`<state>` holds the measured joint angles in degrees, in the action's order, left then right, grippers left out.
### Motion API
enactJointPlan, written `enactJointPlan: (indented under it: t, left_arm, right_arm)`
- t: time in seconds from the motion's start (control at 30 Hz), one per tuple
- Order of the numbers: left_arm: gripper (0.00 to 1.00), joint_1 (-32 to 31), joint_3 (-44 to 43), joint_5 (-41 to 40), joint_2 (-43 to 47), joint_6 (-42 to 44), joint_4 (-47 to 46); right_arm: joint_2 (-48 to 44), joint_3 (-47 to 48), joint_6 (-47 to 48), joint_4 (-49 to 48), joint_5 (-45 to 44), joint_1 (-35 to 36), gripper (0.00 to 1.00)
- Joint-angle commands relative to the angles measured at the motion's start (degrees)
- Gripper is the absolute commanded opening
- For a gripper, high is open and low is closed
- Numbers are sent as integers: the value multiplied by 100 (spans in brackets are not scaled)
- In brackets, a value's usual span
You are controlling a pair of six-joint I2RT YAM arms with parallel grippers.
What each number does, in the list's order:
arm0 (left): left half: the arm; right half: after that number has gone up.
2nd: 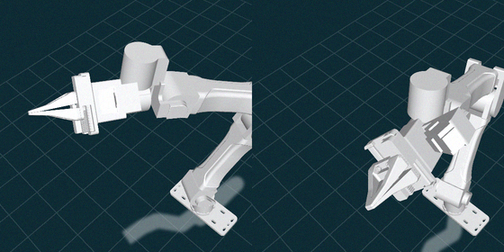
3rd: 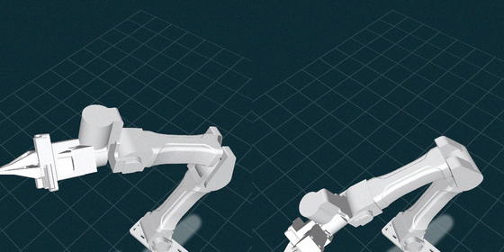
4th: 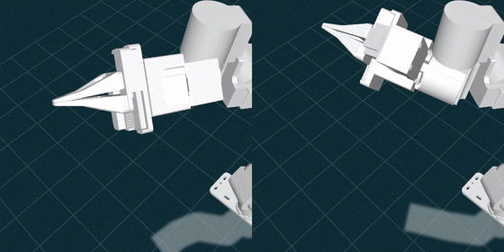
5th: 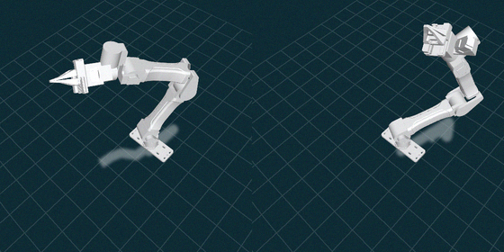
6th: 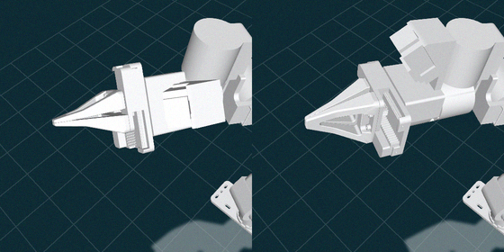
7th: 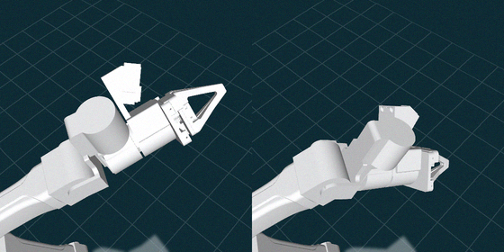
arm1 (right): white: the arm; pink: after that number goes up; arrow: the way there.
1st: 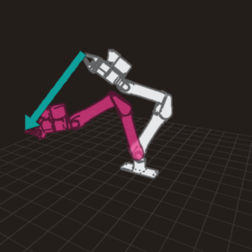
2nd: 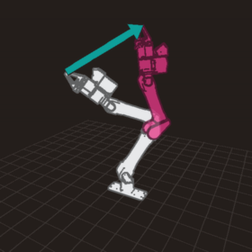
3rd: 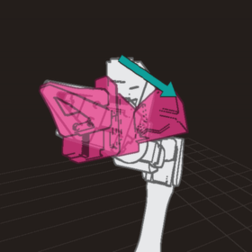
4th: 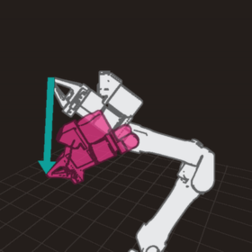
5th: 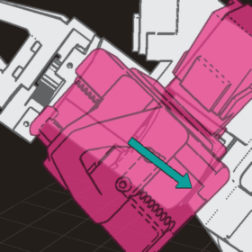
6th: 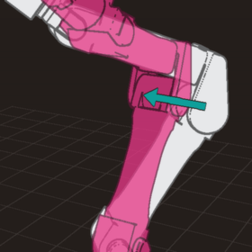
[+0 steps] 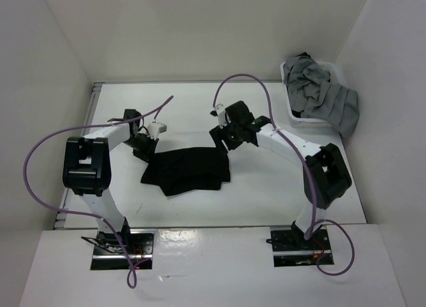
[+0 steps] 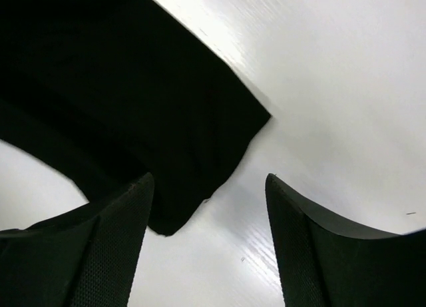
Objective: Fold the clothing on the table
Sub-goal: Fold the skirt
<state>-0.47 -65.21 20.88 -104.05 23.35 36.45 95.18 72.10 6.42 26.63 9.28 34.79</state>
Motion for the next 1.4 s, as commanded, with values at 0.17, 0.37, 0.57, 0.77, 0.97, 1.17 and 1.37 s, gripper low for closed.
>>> enactJointPlan:
  t: [0.17,0.37,0.57,0.77,0.97,1.17,1.37]
  left_arm:
    - [0,-23,-255,144,-159,-612,451]
    - [0,29,-422,381,-159,-911,574]
    - [0,29,-475,487,-159,-1035,574]
    - [0,29,-422,539,-36,-1158,574]
    - [0,134,-247,364,25,-1271,452]
    - [0,249,-247,364,25,-1325,398]
    - [0,302,-194,364,25,-1377,346]
  right_arm:
    - [975,551,-694,237,441,-322,83]
    - [1257,692,-747,466,1102,-605,83]
    - [1258,630,-747,466,1349,-605,83]
    - [1468,630,-747,466,1401,-605,83]
    - [1592,630,-800,466,1121,-605,83]
    - [1592,525,-852,352,874,-605,83]
    - [1645,525,-905,351,865,-605,82]
